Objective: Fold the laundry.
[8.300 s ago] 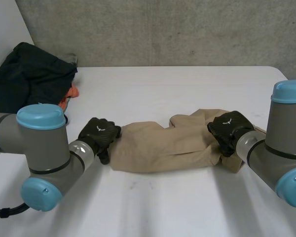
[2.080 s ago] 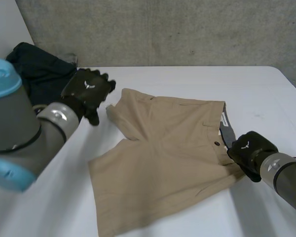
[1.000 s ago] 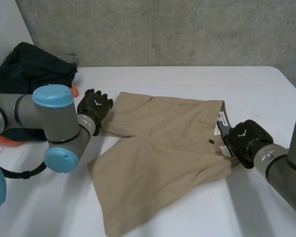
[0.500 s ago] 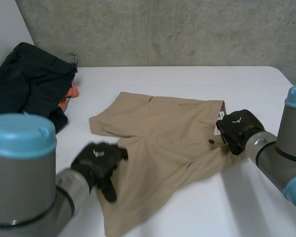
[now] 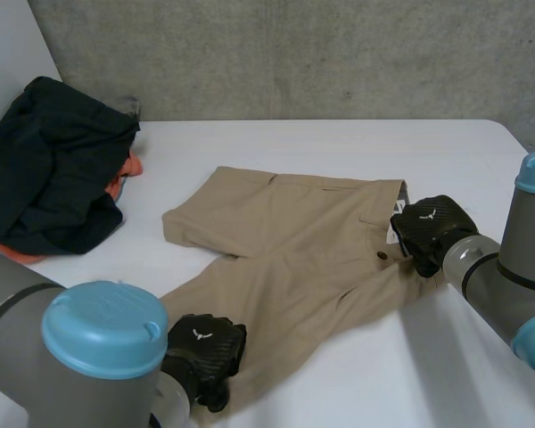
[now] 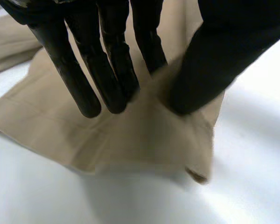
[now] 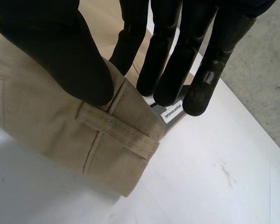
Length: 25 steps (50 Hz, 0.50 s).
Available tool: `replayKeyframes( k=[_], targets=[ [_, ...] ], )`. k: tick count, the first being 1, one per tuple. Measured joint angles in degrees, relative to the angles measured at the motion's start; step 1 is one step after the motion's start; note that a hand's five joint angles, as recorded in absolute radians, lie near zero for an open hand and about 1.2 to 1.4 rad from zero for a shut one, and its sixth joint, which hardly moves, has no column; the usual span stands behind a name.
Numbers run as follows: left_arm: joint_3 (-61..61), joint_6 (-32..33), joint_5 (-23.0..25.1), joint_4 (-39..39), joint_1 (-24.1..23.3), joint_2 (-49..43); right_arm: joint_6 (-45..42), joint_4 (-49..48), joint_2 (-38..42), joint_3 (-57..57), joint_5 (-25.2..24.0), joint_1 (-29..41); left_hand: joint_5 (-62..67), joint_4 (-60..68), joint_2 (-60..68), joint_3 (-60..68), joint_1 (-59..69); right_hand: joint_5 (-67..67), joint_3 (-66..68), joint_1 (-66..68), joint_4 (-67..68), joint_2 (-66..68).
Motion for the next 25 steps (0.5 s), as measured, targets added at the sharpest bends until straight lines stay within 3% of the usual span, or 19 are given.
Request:
replayKeyframes(
  k=[8, 16, 25],
  targets=[
    [1.3, 1.2, -3.9, 2.3, -0.9, -1.7, -0.7, 1.3, -0.7, 0.5, 0.3, -0.6, 5.5, 6.0, 6.0, 5.6, 4.3, 0.0, 0.0, 0.0, 0.0, 0.0],
    [2.3, 6.2, -3.9, -2.2, -1.2, 0.1, -4.7, 8.5, -4.4, 2.0, -0.7, -0.9, 5.5, 6.0, 6.0, 5.6, 4.3, 0.0, 0.0, 0.0, 0.0, 0.0],
    [4.2, 17.0, 1.8, -17.3, -2.2, 6.2, -25.0, 22.6, -12.0, 8.6, -2.5, -2.1, 5.6, 6.2, 6.1, 5.9, 4.3, 0.0, 0.0, 0.0, 0.0, 0.0]
  ],
)
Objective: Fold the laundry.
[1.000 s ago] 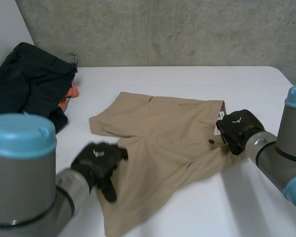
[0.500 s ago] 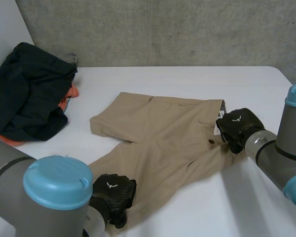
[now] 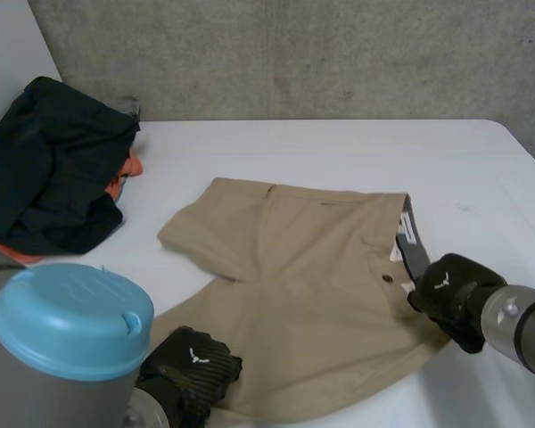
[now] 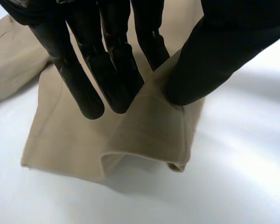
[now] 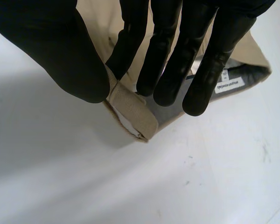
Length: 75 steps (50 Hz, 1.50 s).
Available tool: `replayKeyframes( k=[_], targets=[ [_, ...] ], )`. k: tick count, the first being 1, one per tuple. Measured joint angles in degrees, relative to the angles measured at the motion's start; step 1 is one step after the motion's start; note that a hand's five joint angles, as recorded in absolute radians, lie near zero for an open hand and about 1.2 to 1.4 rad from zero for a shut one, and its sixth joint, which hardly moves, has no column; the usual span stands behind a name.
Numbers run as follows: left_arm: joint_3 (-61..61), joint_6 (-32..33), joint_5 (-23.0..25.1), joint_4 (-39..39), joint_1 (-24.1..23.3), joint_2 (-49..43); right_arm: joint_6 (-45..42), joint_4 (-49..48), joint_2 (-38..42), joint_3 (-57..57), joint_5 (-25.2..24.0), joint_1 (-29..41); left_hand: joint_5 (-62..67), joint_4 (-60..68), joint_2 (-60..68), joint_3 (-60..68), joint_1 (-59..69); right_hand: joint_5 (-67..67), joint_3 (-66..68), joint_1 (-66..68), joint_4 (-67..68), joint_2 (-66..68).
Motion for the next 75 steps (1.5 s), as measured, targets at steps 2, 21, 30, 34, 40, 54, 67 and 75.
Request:
replayKeyframes(
  k=[2, 21, 30, 34, 40, 54, 67, 75],
  targets=[
    [1.3, 1.3, 1.1, -1.1, 0.2, 0.0, -1.6, -0.2, -0.5, 0.2, -0.3, -0.3, 0.0, 0.0, 0.0, 0.1, 0.0, 0.0, 0.0, 0.0, 0.0, 0.0],
    [31.9, 20.5, 1.4, 32.8, 14.4, -26.0, 13.9, -22.4, 19.7, -23.9, 4.2, 3.4, 0.0, 0.0, 0.1, 0.1, 0.0, 0.0, 0.0, 0.0, 0.0, 0.0],
    [49.0, 29.1, 3.4, 43.2, 17.4, -43.4, 13.6, -34.8, 33.1, -36.2, 9.1, 5.4, 0.0, 0.0, 0.1, 0.2, 0.0, 0.2, 0.0, 0.0, 0.0, 0.0],
    [53.8, 29.4, 5.2, 43.6, 17.6, -47.9, 13.4, -37.4, 37.1, -39.3, 9.5, 5.5, -0.2, -0.3, -0.3, -0.1, 0.0, -3.4, -4.0, -3.9, -4.2, -4.9],
    [63.4, 29.1, 8.9, 46.4, 18.1, -55.7, 13.6, -43.4, 47.1, -47.5, 8.8, 5.5, -51.8, -53.5, -53.5, -52.3, -51.7, -52.6, -55.0, -45.2, -54.6, -54.6],
    [42.4, 21.2, 5.9, 49.0, 18.3, -38.0, 26.1, -40.6, 30.5, -37.0, 5.7, 3.9, -54.9, -57.0, -56.8, -56.0, -53.0, -53.0, -55.3, -45.2, -54.6, -54.7],
    [13.4, 5.4, 5.7, 48.2, 17.9, -16.8, 31.3, -22.1, 18.9, -20.2, -0.1, -2.0, -54.9, -57.0, -56.8, -56.0, -53.0, -44.6, -45.4, -37.5, -46.2, -45.3],
    [7.7, 1.3, 5.8, 48.1, 17.8, -15.2, 31.6, -23.3, 23.0, -17.6, -1.5, -3.1, -54.9, -57.0, -56.8, -56.0, -53.0, -40.7, -41.1, -34.3, -41.6, -41.2]
  ],
)
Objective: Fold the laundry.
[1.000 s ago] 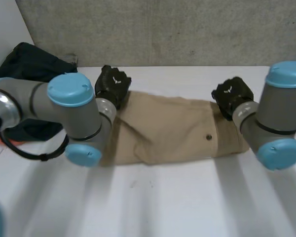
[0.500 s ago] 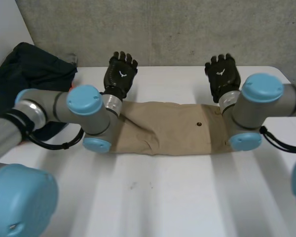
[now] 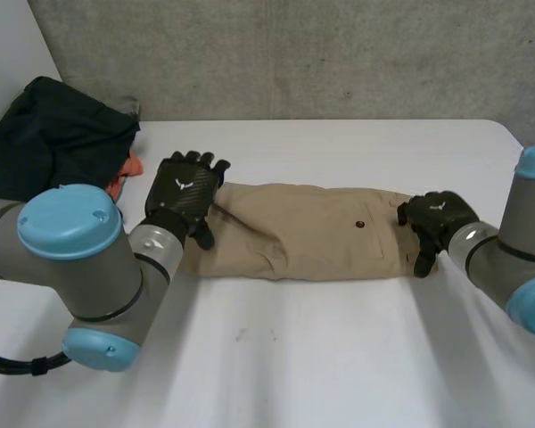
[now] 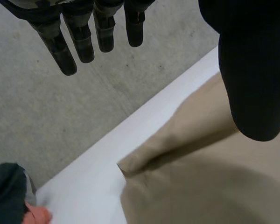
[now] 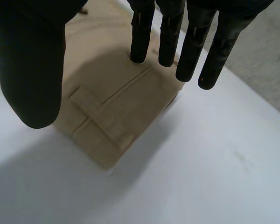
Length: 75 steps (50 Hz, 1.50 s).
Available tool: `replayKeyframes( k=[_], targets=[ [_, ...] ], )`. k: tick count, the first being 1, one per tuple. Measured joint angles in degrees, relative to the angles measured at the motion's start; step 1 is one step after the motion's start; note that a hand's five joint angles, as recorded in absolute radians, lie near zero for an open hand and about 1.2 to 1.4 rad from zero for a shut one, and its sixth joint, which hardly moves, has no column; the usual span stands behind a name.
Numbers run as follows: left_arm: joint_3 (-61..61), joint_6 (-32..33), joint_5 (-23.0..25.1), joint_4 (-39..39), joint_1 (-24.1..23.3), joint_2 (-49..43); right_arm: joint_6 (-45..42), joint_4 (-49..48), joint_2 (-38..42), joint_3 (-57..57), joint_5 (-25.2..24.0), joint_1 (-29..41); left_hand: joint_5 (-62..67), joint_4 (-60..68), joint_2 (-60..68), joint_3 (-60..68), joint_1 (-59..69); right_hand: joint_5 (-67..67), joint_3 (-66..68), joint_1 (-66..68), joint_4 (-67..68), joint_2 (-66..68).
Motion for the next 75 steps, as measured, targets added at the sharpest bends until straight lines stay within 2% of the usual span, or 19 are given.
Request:
replayKeyframes(
  k=[4, 8, 10, 16, 26, 32, 40, 48, 49, 51, 54, 56, 58, 59, 60, 62, 68, 73, 75],
  targets=[
    [-0.4, -0.1, 0.0, 0.0, 0.1, -0.4, -0.2, -1.5, 2.4, -0.4, -0.4, -0.1, 0.0, 0.0, 0.0, 0.0, 0.0, 1.0, 1.1, 1.1, 1.1, 1.1],
    [-0.3, 0.0, -0.1, 0.0, 0.2, -0.8, -0.4, -3.8, 5.4, -1.7, -0.6, -0.1, 0.0, 0.0, 0.0, 0.0, 0.0, 11.0, 11.8, 10.4, 11.5, 13.1],
    [-0.2, 0.1, -0.1, 0.1, 0.3, -0.9, -0.6, -5.0, 6.8, -2.5, -0.4, -0.2, 0.0, 0.0, 0.0, 0.0, 0.0, 27.1, 29.5, 21.1, 29.3, 30.3],
    [-0.4, 0.2, -0.2, 0.0, 0.3, -0.6, -0.8, -7.1, 5.8, -2.0, 0.3, -2.2, 0.0, 0.0, 0.0, 0.0, 0.0, 34.7, 40.3, 28.1, 40.6, 40.9],
    [-1.9, 0.3, -0.2, 0.0, 0.1, 1.3, -5.9, -7.9, -2.7, 1.6, 0.9, -7.5, 0.0, 0.0, 0.0, 0.0, 0.0, 38.4, 40.7, 31.2, 41.4, 41.2],
    [-3.9, 0.1, -0.2, 0.0, 0.3, 3.0, -18.2, -7.8, -5.0, 1.5, 1.4, -8.2, 0.0, 0.0, 0.0, 0.0, 0.0, 38.6, 40.7, 31.9, 41.4, 41.2],
    [-5.1, 0.1, -0.2, 0.0, 0.7, 3.7, -26.7, -10.6, -4.9, -2.8, -0.7, 2.4, 0.0, 0.0, 0.0, 0.0, 0.0, 39.8, 41.1, 33.5, 41.4, 41.2],
    [-5.0, 0.0, -0.5, 0.1, 0.9, 4.3, -30.6, -19.0, -0.2, -5.0, -11.7, 15.0, 0.0, 0.0, 0.0, 0.0, 0.0, 40.5, 41.5, 33.5, 41.6, 41.2],
    [-4.7, 0.0, -0.6, 0.1, 1.1, 4.6, -31.7, -20.7, 2.2, -5.5, -15.5, 18.1, 0.0, 0.0, 0.0, 0.0, 0.0, 40.7, 41.5, 33.5, 41.6, 41.2],
    [-4.3, -0.2, -0.9, 0.2, 1.4, 4.9, -32.4, -21.6, 5.0, -6.1, -18.9, 20.8, 0.0, 0.0, 0.0, 0.0, 0.0, 40.7, 41.5, 33.5, 41.7, 41.1],
    [-3.4, -0.7, -1.5, 0.2, 1.7, 5.1, -32.4, -21.9, 7.7, -6.8, -21.2, 23.1, 0.0, 0.0, 0.0, 0.0, 0.0, 40.7, 41.5, 33.6, 41.8, 41.1],
    [-2.3, -1.2, -2.0, 0.1, 1.8, 5.2, -31.7, -21.8, 8.9, -7.1, -21.8, 24.2, 0.0, 0.0, 0.0, 0.0, 0.0, 35.2, 34.7, 27.6, 36.0, 34.4],
    [-0.9, -1.8, -2.5, 0.0, 1.9, 5.2, -30.1, -21.4, 9.5, -7.3, -21.3, 24.8, 0.0, 0.0, 0.0, 0.0, 0.0, 22.2, 20.7, 15.3, 22.2, 20.2],
    [0.2, -2.1, -2.9, -0.1, 1.9, 5.2, -28.3, -21.1, 9.4, -7.4, -20.1, 25.0, 0.0, 0.0, 0.0, 0.0, 0.0, 7.0, 5.7, -0.2, 5.9, 4.7],
    [0.2, -2.1, -2.9, -0.1, 1.9, 5.2, -28.3, -21.1, 9.4, -7.4, -20.1, 25.0, 0.0, 0.0, 0.0, 0.0, 0.0, 7.0, 5.7, -0.2, 5.9, 4.7],
    [2.9, -2.7, -3.4, -0.7, 1.8, 5.1, -23.3, -20.5, 8.0, -7.5, -16.7, 24.9, 0.0, 0.0, 0.0, 0.0, 0.0, -8.5, -11.9, -10.5, -11.3, -12.1],
    [12.7, -3.9, -3.7, -4.1, 0.9, 3.3, 1.1, -17.2, -1.5, -7.4, -8.2, 22.1, 0.0, 0.0, 0.0, 0.0, 0.0, -12.0, -14.2, -11.0, -13.1, -13.6],
    [20.7, -5.8, -3.3, -7.3, -1.3, -0.4, 20.0, -11.6, -8.2, -8.0, -6.9, 17.0, 0.0, 0.0, 0.0, 0.0, 0.0, -12.3, -14.2, -11.0, -13.1, -13.6],
    [22.5, -6.2, -3.1, -8.1, -1.9, -1.6, 23.0, -10.0, -8.8, -8.4, -6.9, 15.3, 0.0, 0.0, 0.0, 0.0, 0.0, -12.3, -14.2, -11.0, -13.1, -13.6]
  ],
)
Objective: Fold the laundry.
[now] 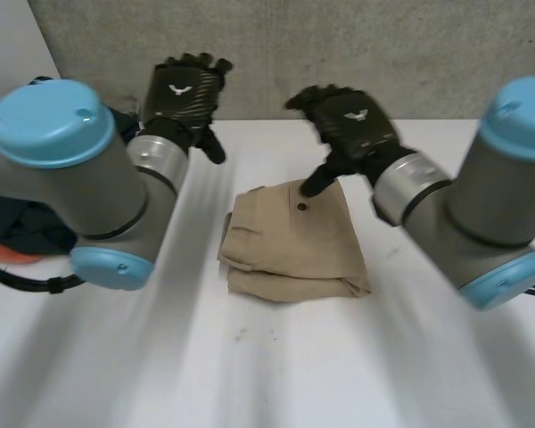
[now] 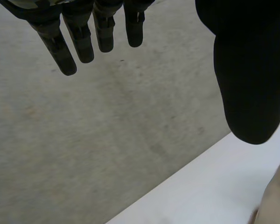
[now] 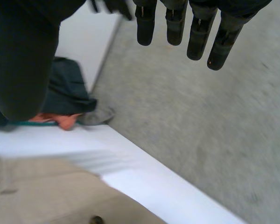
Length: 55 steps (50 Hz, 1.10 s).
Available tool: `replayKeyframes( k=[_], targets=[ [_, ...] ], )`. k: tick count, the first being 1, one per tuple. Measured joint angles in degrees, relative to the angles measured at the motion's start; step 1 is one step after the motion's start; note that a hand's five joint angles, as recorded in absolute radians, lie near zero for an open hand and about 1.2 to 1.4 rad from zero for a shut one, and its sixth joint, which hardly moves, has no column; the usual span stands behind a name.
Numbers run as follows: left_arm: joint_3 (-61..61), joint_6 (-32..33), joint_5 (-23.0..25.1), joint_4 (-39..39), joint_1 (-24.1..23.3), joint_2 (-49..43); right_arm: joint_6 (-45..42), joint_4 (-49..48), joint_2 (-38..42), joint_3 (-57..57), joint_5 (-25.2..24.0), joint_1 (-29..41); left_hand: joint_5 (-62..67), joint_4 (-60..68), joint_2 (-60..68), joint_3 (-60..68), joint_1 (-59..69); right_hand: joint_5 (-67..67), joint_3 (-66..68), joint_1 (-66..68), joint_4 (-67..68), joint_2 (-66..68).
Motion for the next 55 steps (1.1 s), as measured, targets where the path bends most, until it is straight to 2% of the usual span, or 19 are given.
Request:
replayKeyframes(
  k=[4, 10, 21, 32, 40, 41, 46, 51, 52, 53, 54, 55],
  targets=[
    [4.1, -0.9, 1.2, -2.1, -1.6, -3.4, 3.9, 3.5, 0.1, -1.3, -0.1, -3.3, 0.0, 0.0, 0.0, 0.0, 0.0, 0.0, 0.0, 0.0, 0.0, 0.0],
    [14.1, -1.4, 5.3, -9.0, -4.9, -14.5, 4.5, 13.4, 9.1, -9.0, -0.4, -6.5, 0.0, 0.0, 0.0, 0.0, 0.1, 0.0, 0.0, 0.0, 0.0, 0.0],
    [18.5, 0.6, 1.6, -19.7, -5.8, -24.4, -0.7, 21.7, 22.6, -18.0, -2.0, -5.8, 0.0, 0.0, 0.0, 0.0, 0.1, 0.0, 0.0, 0.0, 0.0, 0.0],
    [15.8, 7.8, 0.8, -23.4, -5.8, -24.5, -11.5, 23.4, 27.4, -21.0, 2.2, -5.1, 0.0, 0.0, 0.0, 0.0, -0.4, -0.4, 0.0, -1.2, 0.0, -0.3],
    [15.1, 6.9, 2.0, -22.4, -5.5, -16.0, -10.8, 21.5, 20.3, -18.5, 3.5, -4.7, 0.0, 0.0, 0.0, 0.0, -0.4, -0.4, 0.0, -1.2, 0.0, -0.3],
    [14.6, 5.8, 2.8, -22.1, -5.3, -13.2, -7.7, 18.2, 15.2, -14.5, 3.7, -5.0, 0.0, 0.0, 0.0, 0.0, -0.4, -0.4, 0.0, -1.2, 0.0, -0.3],
    [11.1, 2.8, 6.8, -21.8, -4.1, -5.8, -1.4, 10.9, 6.5, -4.4, 4.2, -5.8, 0.0, 0.0, 0.0, 0.0, -0.4, -0.4, 0.0, -1.2, 0.0, -0.3],
    [5.4, 0.8, 15.2, -22.0, -1.8, 1.6, 3.3, 7.0, 1.3, 5.5, 4.5, -7.6, 0.0, 0.0, 0.0, 0.0, -0.4, -0.4, 0.0, -1.2, 0.0, -0.3],
    [3.5, 0.3, 18.4, -22.1, -1.1, 3.6, 4.4, 6.5, 0.6, 8.0, 4.3, -8.2, 0.0, 0.0, 0.0, 0.0, -0.4, -0.4, 0.0, -1.2, 0.0, -0.3],
    [3.5, 0.3, 18.4, -22.1, -1.1, 3.6, 4.4, 6.5, 0.6, 8.0, 4.3, -8.2, 0.0, 0.0, 0.0, 0.0, -0.4, -0.4, 0.0, -1.2, 0.0, -0.3],
    [0.5, -0.6, 23.4, -22.3, -0.1, 6.4, 5.9, 6.1, -0.1, 11.4, 4.0, -9.0, 0.0, 0.0, 0.0, 0.0, -0.4, -0.4, 0.0, -1.2, 0.0, -0.3],
    [-1.1, -1.2, 26.0, -22.3, 0.4, 7.6, 6.6, 5.9, -0.3, 13.1, 3.8, -9.4, 0.0, 0.0, 0.0, 0.0, -0.3, -0.4, 0.0, -1.2, 0.0, -0.3]
  ],
)
